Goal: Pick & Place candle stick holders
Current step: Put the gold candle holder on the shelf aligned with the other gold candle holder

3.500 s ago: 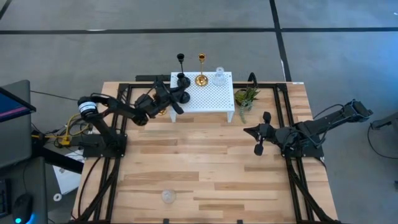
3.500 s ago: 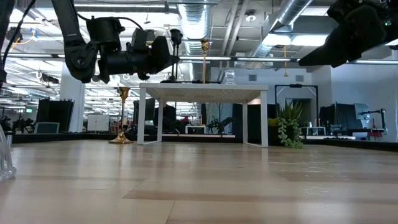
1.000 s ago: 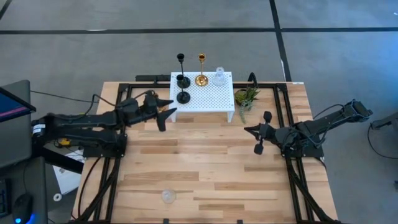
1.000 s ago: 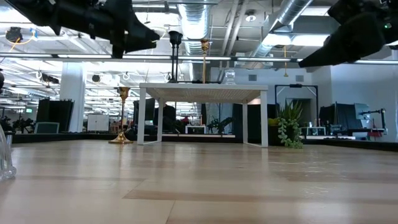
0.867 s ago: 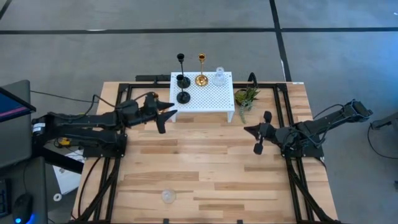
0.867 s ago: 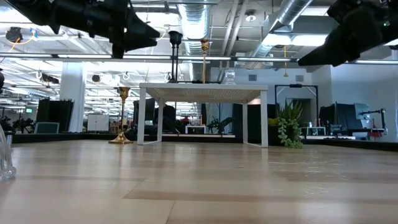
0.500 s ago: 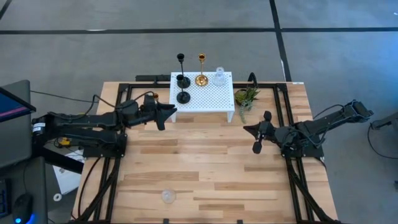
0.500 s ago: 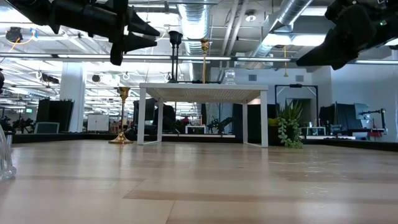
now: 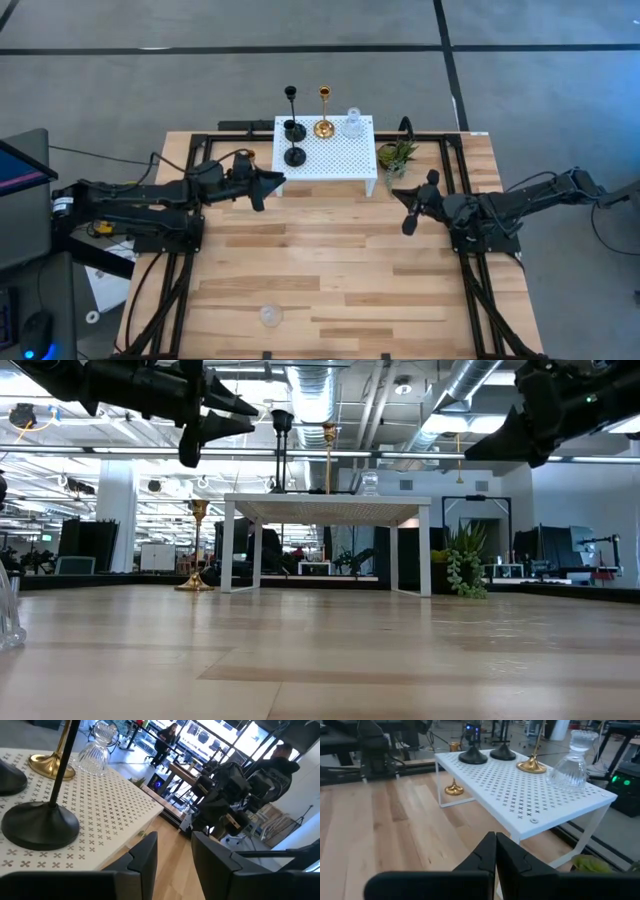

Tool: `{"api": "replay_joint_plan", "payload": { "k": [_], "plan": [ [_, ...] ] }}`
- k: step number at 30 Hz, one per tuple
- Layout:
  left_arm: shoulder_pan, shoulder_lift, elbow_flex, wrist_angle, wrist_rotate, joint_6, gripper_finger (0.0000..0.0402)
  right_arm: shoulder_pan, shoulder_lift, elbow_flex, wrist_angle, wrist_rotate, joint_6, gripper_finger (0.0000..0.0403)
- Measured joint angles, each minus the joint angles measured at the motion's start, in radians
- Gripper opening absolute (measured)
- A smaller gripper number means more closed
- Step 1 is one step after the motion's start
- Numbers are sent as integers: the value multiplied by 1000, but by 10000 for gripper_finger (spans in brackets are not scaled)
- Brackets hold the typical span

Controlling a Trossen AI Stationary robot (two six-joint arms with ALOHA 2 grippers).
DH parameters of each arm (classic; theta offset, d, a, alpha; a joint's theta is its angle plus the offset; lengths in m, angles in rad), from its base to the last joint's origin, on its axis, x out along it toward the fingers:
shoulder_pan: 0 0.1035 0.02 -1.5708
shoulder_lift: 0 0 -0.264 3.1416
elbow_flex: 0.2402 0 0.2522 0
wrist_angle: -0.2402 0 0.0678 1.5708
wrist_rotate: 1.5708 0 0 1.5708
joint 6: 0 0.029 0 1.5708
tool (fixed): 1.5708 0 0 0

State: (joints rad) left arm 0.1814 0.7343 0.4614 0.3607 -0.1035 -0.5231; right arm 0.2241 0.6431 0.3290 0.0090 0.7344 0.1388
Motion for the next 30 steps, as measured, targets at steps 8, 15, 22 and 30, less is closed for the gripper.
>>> {"api": "replay_joint_plan", "payload": {
  "k": [8, 15, 22, 30],
  "plan": [
    [1, 27, 0, 2, -18, 87, 118, -6, 0, 0, 0, 0, 9, 0],
    [0, 29, 0, -1, -18, 49, 117, -6, 0, 0, -1, 0, 7, 0],
    [0, 29, 0, -1, 54, 97, 116, -6, 0, 0, -1, -1, -14, 0],
    [-1, 24, 0, 0, 269, 162, 109, 23, 0, 0, -2, -11, -15, 0]
  ]
}}
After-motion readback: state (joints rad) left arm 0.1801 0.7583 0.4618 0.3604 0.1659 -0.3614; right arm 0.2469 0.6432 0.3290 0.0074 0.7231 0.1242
